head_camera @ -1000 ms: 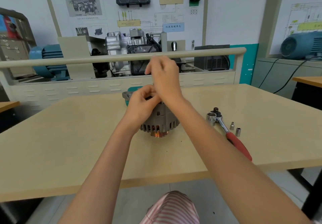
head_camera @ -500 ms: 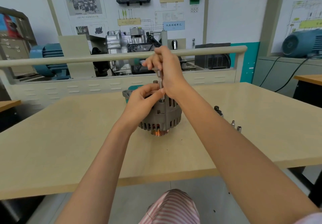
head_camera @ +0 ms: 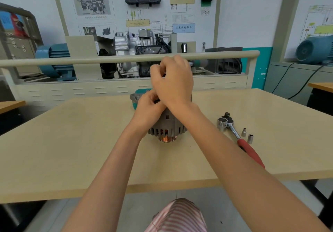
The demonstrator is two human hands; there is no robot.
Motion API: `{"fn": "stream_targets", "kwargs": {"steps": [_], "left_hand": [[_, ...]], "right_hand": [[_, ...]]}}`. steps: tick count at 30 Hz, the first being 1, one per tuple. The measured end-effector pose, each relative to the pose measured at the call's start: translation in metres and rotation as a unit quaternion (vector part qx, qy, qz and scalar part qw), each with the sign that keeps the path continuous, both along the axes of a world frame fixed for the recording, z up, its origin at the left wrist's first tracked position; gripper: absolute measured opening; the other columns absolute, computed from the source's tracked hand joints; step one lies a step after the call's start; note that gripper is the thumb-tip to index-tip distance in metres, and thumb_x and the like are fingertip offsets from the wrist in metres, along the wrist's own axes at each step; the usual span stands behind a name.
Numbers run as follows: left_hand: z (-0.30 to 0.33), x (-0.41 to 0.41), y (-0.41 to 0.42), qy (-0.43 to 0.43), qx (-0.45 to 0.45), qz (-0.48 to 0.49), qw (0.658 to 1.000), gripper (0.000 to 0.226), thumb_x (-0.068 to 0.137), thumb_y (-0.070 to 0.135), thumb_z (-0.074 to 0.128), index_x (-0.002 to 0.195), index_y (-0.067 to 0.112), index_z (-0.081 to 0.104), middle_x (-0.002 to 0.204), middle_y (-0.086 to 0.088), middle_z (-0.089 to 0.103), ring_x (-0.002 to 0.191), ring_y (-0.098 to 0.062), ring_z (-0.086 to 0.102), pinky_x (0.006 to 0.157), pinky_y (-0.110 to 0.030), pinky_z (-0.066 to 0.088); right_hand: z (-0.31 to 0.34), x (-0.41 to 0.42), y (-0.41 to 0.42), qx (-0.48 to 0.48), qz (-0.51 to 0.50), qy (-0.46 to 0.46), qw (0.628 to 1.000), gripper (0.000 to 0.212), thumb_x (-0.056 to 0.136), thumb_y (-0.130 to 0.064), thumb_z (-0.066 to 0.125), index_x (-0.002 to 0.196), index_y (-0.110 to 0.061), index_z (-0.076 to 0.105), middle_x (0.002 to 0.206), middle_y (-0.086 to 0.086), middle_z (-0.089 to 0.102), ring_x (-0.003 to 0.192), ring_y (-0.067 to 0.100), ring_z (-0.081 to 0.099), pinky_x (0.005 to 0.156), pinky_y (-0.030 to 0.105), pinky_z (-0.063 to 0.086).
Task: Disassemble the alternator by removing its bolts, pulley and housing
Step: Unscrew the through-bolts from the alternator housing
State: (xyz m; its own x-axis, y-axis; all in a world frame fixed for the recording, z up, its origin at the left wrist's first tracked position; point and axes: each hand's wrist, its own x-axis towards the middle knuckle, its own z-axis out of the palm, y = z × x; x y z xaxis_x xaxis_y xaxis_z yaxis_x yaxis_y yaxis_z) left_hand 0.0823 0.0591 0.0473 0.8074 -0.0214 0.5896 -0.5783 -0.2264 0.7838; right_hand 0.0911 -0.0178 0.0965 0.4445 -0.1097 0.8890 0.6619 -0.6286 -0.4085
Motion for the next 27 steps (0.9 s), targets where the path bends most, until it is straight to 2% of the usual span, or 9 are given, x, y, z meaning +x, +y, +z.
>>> {"fn": "stream_targets", "kwargs": {"steps": [4, 8, 10, 13, 16, 18, 22, 24, 27], "left_hand": [[0.002, -0.001, 0.001, 0.0, 0.006, -0.022, 1.0, 0.013, 0.09, 0.017, 0.06, 0.088, 0.027, 0.068, 0.079, 0.012, 0.072, 0.076, 0.002, 0.065, 0.063, -0.009, 0.046], [0.001, 0.001, 0.001, -0.001, 0.011, -0.019, 1.0, 0.011, 0.09, 0.023, 0.062, 0.087, 0.031, 0.07, 0.082, 0.012, 0.073, 0.078, 0.001, 0.065, 0.065, -0.009, 0.046], [0.001, 0.001, 0.001, -0.005, 0.003, -0.008, 1.0, 0.014, 0.089, 0.02, 0.063, 0.083, 0.031, 0.068, 0.077, 0.012, 0.071, 0.076, 0.0, 0.064, 0.065, -0.01, 0.046], [-0.001, 0.003, 0.001, -0.019, 0.009, -0.004, 1.0, 0.022, 0.088, 0.009, 0.06, 0.081, 0.028, 0.066, 0.074, 0.012, 0.07, 0.074, 0.001, 0.063, 0.062, -0.011, 0.046], [-0.002, 0.003, 0.0, -0.014, 0.0, 0.007, 1.0, 0.031, 0.086, 0.0, 0.056, 0.074, 0.028, 0.061, 0.062, 0.02, 0.066, 0.062, 0.009, 0.06, 0.051, -0.005, 0.041], [-0.002, 0.003, 0.0, -0.009, -0.005, 0.011, 1.0, 0.032, 0.085, -0.001, 0.056, 0.072, 0.028, 0.06, 0.06, 0.021, 0.065, 0.061, 0.01, 0.06, 0.048, -0.005, 0.04], [-0.001, 0.001, 0.0, -0.014, 0.003, 0.001, 1.0, 0.023, 0.086, 0.007, 0.06, 0.079, 0.028, 0.063, 0.07, 0.016, 0.069, 0.07, 0.005, 0.063, 0.059, -0.01, 0.045], [-0.001, 0.001, 0.0, -0.007, 0.005, -0.003, 1.0, 0.012, 0.088, 0.015, 0.062, 0.087, 0.027, 0.065, 0.079, 0.01, 0.07, 0.08, -0.003, 0.065, 0.069, -0.019, 0.047], [-0.001, 0.003, 0.001, 0.006, 0.004, -0.005, 1.0, 0.006, 0.088, 0.023, 0.064, 0.09, 0.028, 0.066, 0.084, 0.008, 0.07, 0.085, -0.006, 0.064, 0.075, -0.021, 0.046]], "right_hand": [[0.016, 0.005, -0.009, 0.126, 0.29, 0.146, 0.937, 0.042, 0.088, -0.021, 0.044, 0.048, -0.015, 0.033, 0.052, 0.0, 0.036, 0.059, 0.013, 0.04, 0.058, 0.026, 0.032], [0.019, 0.014, -0.021, 0.257, 0.47, 0.211, 0.818, 0.055, 0.096, -0.012, 0.034, 0.041, -0.012, 0.039, 0.05, 0.002, 0.049, 0.068, 0.017, 0.053, 0.079, 0.023, 0.045], [0.016, 0.012, -0.017, 0.245, 0.433, 0.188, 0.847, 0.053, 0.096, -0.012, 0.034, 0.044, -0.012, 0.042, 0.055, 0.005, 0.052, 0.068, 0.017, 0.057, 0.078, 0.02, 0.044], [0.001, 0.004, -0.01, 0.132, 0.257, 0.067, 0.955, 0.034, 0.091, -0.014, 0.041, 0.058, -0.01, 0.049, 0.072, 0.01, 0.051, 0.07, 0.021, 0.051, 0.065, 0.019, 0.04], [-0.012, 0.002, -0.005, -0.023, -0.033, -0.032, 0.999, 0.012, 0.084, -0.015, 0.052, 0.079, -0.006, 0.058, 0.084, 0.007, 0.052, 0.086, 0.02, 0.047, 0.094, 0.036, 0.04], [-0.012, 0.001, -0.003, -0.047, -0.086, -0.028, 0.995, 0.012, 0.083, -0.017, 0.052, 0.083, -0.006, 0.058, 0.085, 0.005, 0.051, 0.091, 0.022, 0.047, 0.11, 0.039, 0.027], [0.003, 0.0, -0.004, 0.052, 0.135, 0.047, 0.988, 0.033, 0.087, -0.019, 0.048, 0.055, -0.016, 0.041, 0.066, -0.003, 0.042, 0.076, 0.018, 0.043, 0.07, 0.033, 0.037], [0.013, 0.003, -0.008, 0.148, 0.276, 0.133, 0.94, 0.046, 0.091, -0.022, 0.041, 0.047, -0.013, 0.036, 0.054, 0.0, 0.04, 0.065, 0.018, 0.044, 0.065, 0.03, 0.037], [0.019, 0.01, -0.017, 0.253, 0.449, 0.219, 0.829, 0.063, 0.099, -0.018, 0.03, 0.036, -0.012, 0.038, 0.047, 0.003, 0.047, 0.063, 0.016, 0.054, 0.076, 0.023, 0.047]]}}
